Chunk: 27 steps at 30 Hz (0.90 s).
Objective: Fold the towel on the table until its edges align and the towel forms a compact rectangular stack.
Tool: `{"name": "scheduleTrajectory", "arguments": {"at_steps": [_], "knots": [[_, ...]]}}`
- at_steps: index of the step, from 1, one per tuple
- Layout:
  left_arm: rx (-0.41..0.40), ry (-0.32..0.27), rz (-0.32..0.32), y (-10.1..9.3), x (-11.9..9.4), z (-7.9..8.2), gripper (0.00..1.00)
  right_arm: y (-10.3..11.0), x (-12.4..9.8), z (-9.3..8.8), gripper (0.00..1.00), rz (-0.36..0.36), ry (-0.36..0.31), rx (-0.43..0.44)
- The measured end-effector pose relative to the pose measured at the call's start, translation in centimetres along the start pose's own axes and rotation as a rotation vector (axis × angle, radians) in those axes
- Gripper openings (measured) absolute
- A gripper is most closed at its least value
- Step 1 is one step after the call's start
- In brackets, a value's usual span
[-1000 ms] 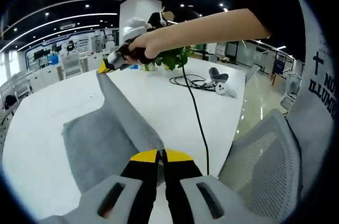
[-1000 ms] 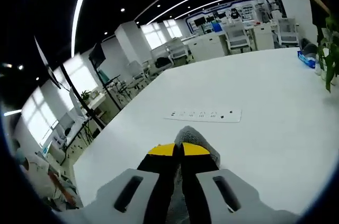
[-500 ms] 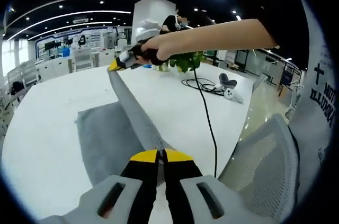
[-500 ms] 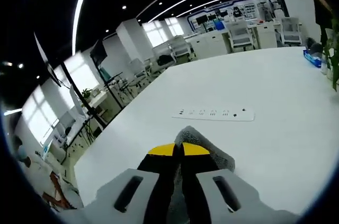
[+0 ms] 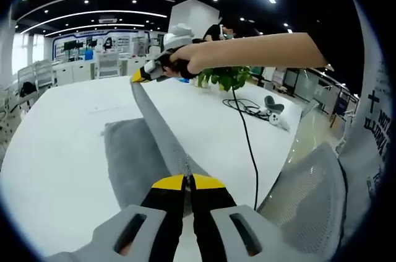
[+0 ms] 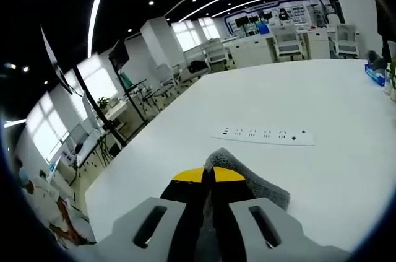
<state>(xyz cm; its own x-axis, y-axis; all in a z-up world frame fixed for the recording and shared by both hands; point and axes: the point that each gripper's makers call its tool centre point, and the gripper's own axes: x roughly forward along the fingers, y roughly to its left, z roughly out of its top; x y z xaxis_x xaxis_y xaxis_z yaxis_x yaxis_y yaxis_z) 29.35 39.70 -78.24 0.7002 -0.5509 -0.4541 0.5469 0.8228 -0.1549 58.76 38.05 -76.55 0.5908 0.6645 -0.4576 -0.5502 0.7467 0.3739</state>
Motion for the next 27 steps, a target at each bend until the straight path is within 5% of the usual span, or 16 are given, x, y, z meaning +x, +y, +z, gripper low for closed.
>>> {"name": "scheduleTrajectory", "arguments": {"at_steps": [9, 17, 23, 27], "knots": [[-0.088, -0.005, 0.033, 1.7, -0.9, -1.3, 0.03, 0.7, 2.7, -2.1, 0.01, -0.014, 0.049, -0.04], [-0.146, -0.091, 0.037, 2.1, -1.9, 0.5, 0.03, 1.1, 2.9, -1.2, 0.01, -0.034, 0.025, -0.091], [-0.159, -0.085, 0.073, 3.2, -2.1, 0.3, 0.03, 1.1, 2.9, -0.6, 0.01, -0.032, 0.013, -0.082], [-0.181, -0.04, 0.111, 4.2, -1.9, -1.3, 0.03, 0.8, 3.8, -1.6, 0.01, -0.04, 0.033, -0.088]]}}
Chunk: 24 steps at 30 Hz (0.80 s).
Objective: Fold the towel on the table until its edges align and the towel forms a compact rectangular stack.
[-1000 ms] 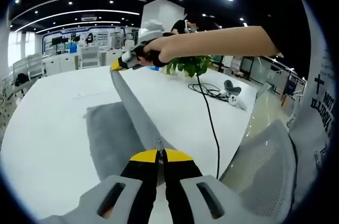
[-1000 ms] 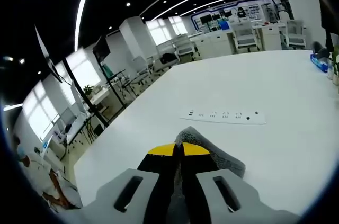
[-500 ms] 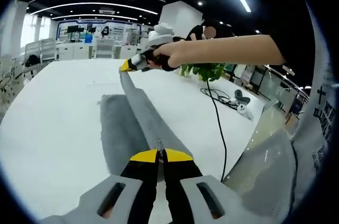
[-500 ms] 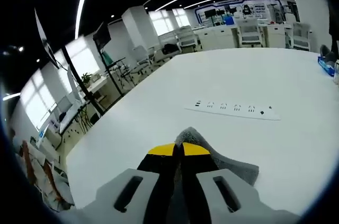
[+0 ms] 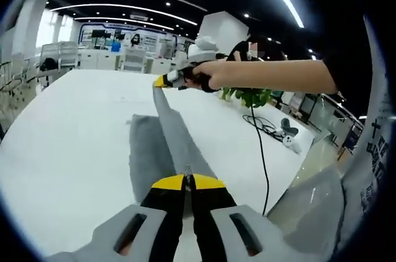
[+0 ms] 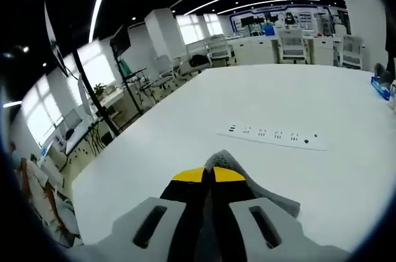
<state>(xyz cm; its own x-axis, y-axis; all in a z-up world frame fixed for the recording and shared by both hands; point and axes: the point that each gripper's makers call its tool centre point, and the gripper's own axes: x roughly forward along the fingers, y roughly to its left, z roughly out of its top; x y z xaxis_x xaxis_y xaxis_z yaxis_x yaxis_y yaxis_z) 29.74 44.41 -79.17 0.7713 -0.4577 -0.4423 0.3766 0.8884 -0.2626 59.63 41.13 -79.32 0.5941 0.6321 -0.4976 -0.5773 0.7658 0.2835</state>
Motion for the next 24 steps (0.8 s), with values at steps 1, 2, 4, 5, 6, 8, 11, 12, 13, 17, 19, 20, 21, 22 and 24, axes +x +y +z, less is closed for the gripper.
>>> {"name": "scheduleTrajectory", "arguments": {"at_steps": [1, 2, 4, 5, 6, 8, 11, 12, 13, 17, 19, 20, 21, 22, 24], "knots": [[-0.004, 0.006, 0.01, 0.3, 0.1, -0.4, 0.03, -0.3, 0.6, -0.4, 0.01, 0.0, 0.014, -0.006], [-0.003, 0.013, 0.022, 0.6, 0.3, -0.7, 0.03, -0.5, 0.9, -0.7, 0.01, -0.008, 0.024, -0.015], [-0.015, 0.037, 0.037, 1.3, 0.7, -1.7, 0.03, -0.8, 1.8, -1.1, 0.01, -0.014, 0.035, -0.012], [-0.017, 0.052, 0.045, 1.5, 0.8, -2.1, 0.03, -0.9, 2.1, -1.3, 0.01, -0.014, 0.039, -0.011], [-0.019, 0.066, 0.055, 1.8, 0.9, -2.5, 0.03, -1.0, 2.6, -1.7, 0.01, -0.018, 0.05, -0.019], [-0.025, 0.086, 0.074, 2.3, 1.0, -3.2, 0.03, -0.9, 3.2, -2.3, 0.01, -0.022, 0.064, -0.021], [-0.045, 0.105, 0.1, 3.2, 1.2, -4.2, 0.03, -0.8, 4.3, -2.9, 0.01, -0.023, 0.079, -0.029], [-0.054, 0.112, 0.114, 3.5, 1.2, -4.6, 0.03, -0.8, 4.6, -3.1, 0.01, -0.023, 0.084, -0.033], [-0.064, 0.118, 0.123, 3.8, 1.3, -5.0, 0.03, -0.6, 5.0, -3.3, 0.01, -0.02, 0.088, -0.042], [-0.117, 0.131, 0.137, 5.1, 1.8, -6.8, 0.03, -0.1, 5.9, -4.0, 0.01, -0.008, 0.096, -0.078], [-0.132, 0.141, 0.147, 5.5, 1.9, -7.3, 0.03, 0.1, 6.2, -4.3, 0.01, -0.003, 0.101, -0.082], [-0.14, 0.147, 0.153, 5.7, 2.0, -7.5, 0.03, 0.1, 6.3, -4.4, 0.02, -0.001, 0.101, -0.085], [-0.145, 0.149, 0.154, 5.8, 2.0, -7.6, 0.03, 0.3, 6.5, -4.6, 0.02, 0.003, 0.102, -0.098], [-0.153, 0.151, 0.157, 6.0, 2.0, -7.7, 0.03, 0.3, 6.6, -4.7, 0.02, 0.004, 0.103, -0.107], [-0.156, 0.169, 0.165, 6.6, 2.2, -8.3, 0.03, 0.4, 6.9, -5.0, 0.02, 0.007, 0.107, -0.125]]}}
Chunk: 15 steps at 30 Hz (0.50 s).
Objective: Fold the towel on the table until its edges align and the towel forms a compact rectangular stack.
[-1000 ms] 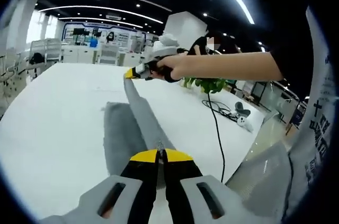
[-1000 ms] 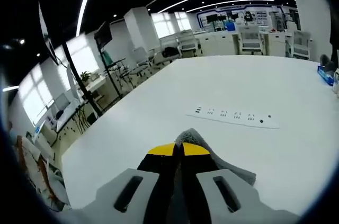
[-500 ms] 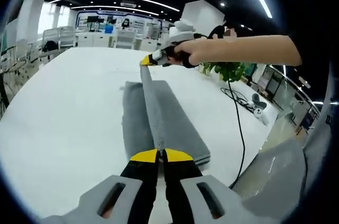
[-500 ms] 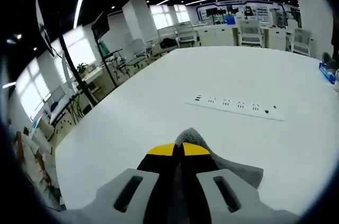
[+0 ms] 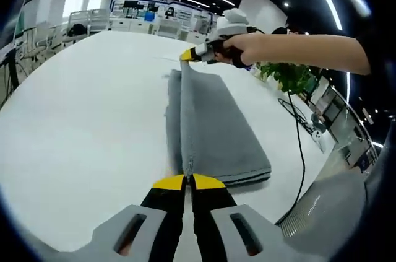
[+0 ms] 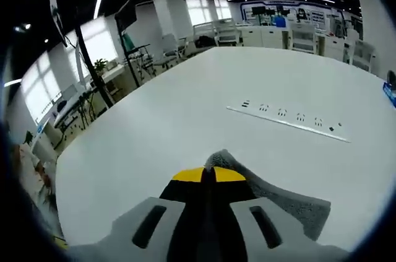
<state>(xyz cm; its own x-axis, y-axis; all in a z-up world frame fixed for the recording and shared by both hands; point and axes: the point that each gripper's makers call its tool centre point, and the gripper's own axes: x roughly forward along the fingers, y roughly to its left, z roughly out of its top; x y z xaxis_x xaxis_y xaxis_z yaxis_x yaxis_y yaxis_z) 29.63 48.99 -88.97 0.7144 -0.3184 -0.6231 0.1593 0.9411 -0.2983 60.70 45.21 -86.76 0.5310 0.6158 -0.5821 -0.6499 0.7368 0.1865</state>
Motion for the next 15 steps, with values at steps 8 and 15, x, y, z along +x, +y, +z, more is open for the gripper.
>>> {"name": "scheduleTrajectory", "arguments": {"at_steps": [8, 15], "knots": [[0.005, 0.053, -0.008, 0.0, 0.3, -1.0, 0.05, 0.2, 0.8, -0.6, 0.03, 0.009, 0.005, -0.014], [0.044, -0.004, -0.076, -0.8, -0.2, -0.2, 0.25, 0.1, 0.3, 0.0, 0.2, 0.0, -0.029, -0.043]]}}
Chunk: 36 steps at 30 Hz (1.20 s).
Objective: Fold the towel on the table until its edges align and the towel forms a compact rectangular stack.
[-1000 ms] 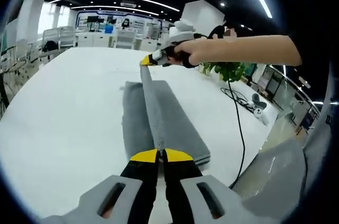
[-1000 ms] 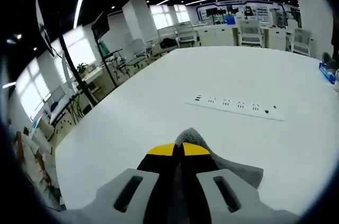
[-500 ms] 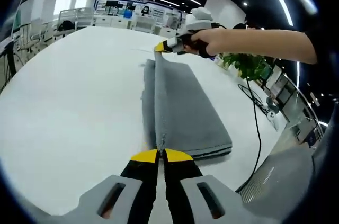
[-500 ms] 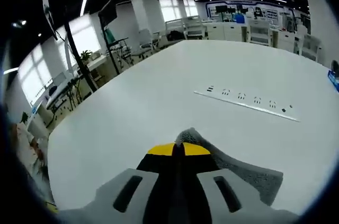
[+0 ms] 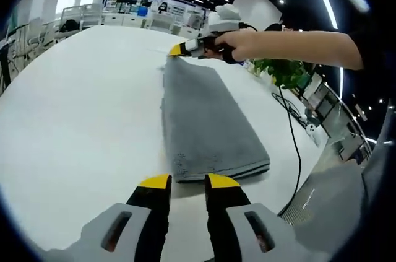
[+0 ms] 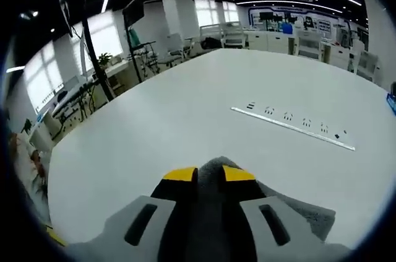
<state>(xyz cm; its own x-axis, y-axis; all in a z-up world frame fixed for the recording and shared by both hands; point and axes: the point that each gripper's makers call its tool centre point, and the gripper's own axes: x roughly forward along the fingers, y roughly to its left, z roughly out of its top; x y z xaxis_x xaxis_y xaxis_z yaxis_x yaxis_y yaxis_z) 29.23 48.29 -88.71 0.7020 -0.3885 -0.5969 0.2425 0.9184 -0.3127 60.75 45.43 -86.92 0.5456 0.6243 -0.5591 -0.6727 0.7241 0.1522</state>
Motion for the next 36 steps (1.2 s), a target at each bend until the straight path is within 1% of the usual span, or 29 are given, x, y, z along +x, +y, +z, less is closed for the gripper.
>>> {"name": "scheduleTrajectory", "arguments": {"at_steps": [1, 5, 7, 9, 14, 16, 22, 26, 29, 30, 33, 36], "knots": [[0.003, -0.013, 0.0, 0.0, 0.1, 0.4, 0.27, -0.1, -0.2, -0.1, 0.21, -0.001, -0.002, 0.004], [0.0, -0.034, 0.002, 0.3, 0.4, 1.5, 0.3, -0.7, -0.9, -0.5, 0.22, -0.009, 0.002, 0.001], [0.01, -0.047, 0.002, 0.5, 0.8, 2.3, 0.34, -1.4, -1.2, -0.7, 0.25, -0.016, 0.003, -0.001], [0.023, -0.051, 0.001, 0.5, 1.0, 2.9, 0.35, -2.0, -1.5, -0.9, 0.27, -0.025, 0.005, -0.002], [0.064, -0.054, -0.004, 0.6, 1.9, 4.3, 0.41, -4.1, -2.5, -1.5, 0.34, -0.067, 0.01, 0.027], [0.07, -0.047, -0.01, 0.7, 2.2, 4.4, 0.42, -4.7, -2.8, -1.7, 0.37, -0.077, 0.015, 0.027], [0.083, -0.029, -0.013, 0.9, 2.6, 4.0, 0.42, -6.9, -4.0, -2.8, 0.39, -0.118, 0.032, 0.055], [0.055, -0.017, -0.002, 1.6, 3.0, 3.5, 0.42, -7.8, -5.4, -3.6, 0.39, -0.133, 0.036, 0.065], [0.048, -0.014, 0.005, 1.9, 3.4, 3.8, 0.42, -8.5, -6.3, -4.3, 0.39, -0.145, 0.037, 0.071], [0.051, -0.014, 0.006, 2.0, 3.6, 3.9, 0.42, -9.1, -6.7, -4.5, 0.39, -0.155, 0.04, 0.077], [0.068, -0.005, 0.006, 2.2, 4.2, 4.2, 0.42, -9.6, -7.4, -5.0, 0.39, -0.166, 0.038, 0.097], [0.08, -0.002, 0.001, 2.3, 4.7, 4.6, 0.42, -9.8, -8.4, -5.8, 0.39, -0.166, 0.05, 0.09]]}}
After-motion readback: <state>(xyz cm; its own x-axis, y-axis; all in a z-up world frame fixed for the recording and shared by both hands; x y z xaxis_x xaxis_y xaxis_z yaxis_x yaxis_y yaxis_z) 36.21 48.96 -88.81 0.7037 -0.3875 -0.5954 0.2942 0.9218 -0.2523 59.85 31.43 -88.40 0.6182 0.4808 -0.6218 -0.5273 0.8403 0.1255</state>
